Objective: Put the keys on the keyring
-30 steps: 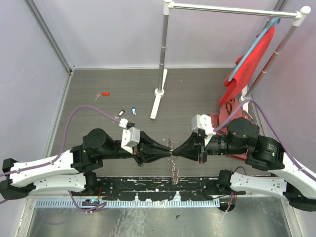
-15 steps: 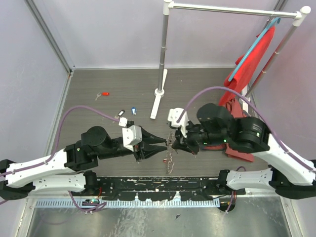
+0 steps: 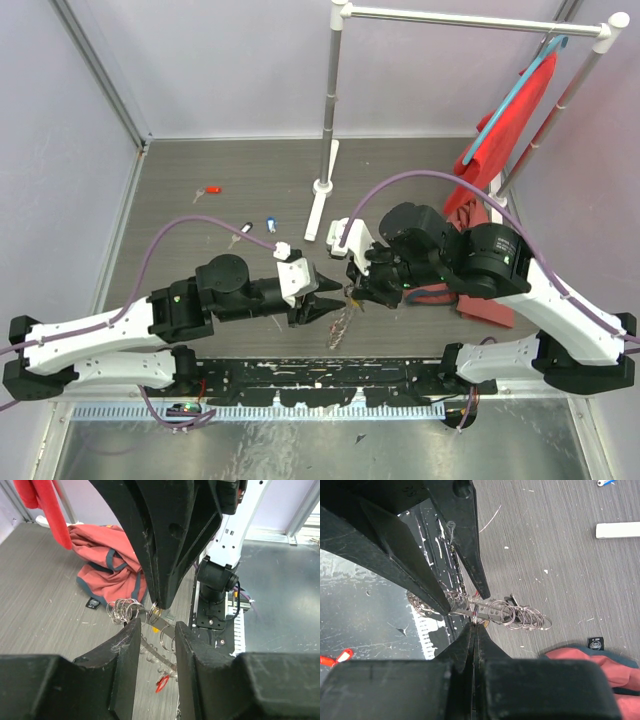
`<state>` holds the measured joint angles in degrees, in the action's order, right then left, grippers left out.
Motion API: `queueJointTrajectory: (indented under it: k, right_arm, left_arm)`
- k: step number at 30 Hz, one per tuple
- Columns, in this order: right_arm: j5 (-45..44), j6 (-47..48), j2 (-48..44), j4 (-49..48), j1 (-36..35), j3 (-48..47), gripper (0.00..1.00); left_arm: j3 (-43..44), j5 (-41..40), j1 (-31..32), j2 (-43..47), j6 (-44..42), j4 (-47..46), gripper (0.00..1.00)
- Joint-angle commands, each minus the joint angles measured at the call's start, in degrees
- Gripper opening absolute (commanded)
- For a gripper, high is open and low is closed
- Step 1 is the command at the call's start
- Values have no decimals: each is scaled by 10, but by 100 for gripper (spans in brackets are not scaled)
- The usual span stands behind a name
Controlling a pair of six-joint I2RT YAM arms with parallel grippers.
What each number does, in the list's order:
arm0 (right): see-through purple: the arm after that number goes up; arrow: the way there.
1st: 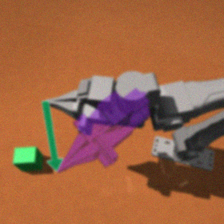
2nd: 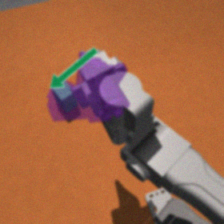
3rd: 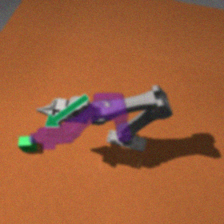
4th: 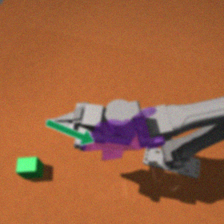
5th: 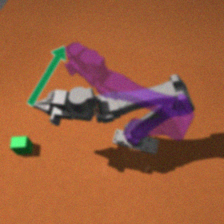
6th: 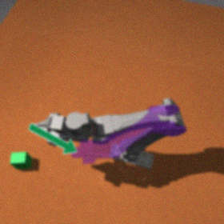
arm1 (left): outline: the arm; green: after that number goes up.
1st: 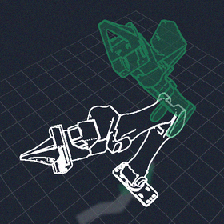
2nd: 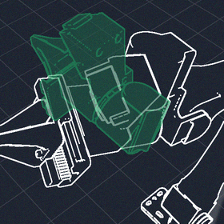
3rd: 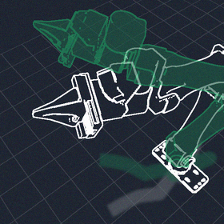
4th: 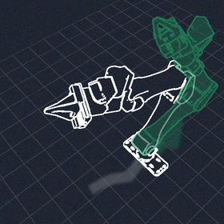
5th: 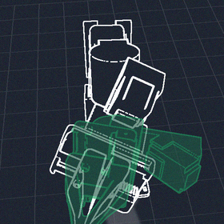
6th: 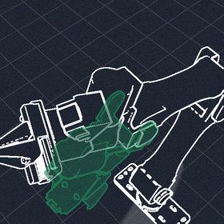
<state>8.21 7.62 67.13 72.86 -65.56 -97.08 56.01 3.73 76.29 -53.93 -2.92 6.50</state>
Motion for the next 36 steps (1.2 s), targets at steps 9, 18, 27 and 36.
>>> queueJointTrajectory:
  k: [9, 18, 27, 36]
  right_arm:
    - [27, 18, -11, -21, -2, -11, 1]
    - [41, 23, -5, -25, -2, -5, 1]
    - [50, 24, -2, -31, -2, 0, 1]
    - [58, 23, -8, -43, -2, 3, 1]
  left_arm:
    - [28, -15, 0, -10, -10, -3, 43]
    - [29, -4, -1, -15, -9, -16, 38]
    - [29, 20, 0, -17, -9, -18, 28]
    - [30, 24, 0, -23, -10, -14, 29]
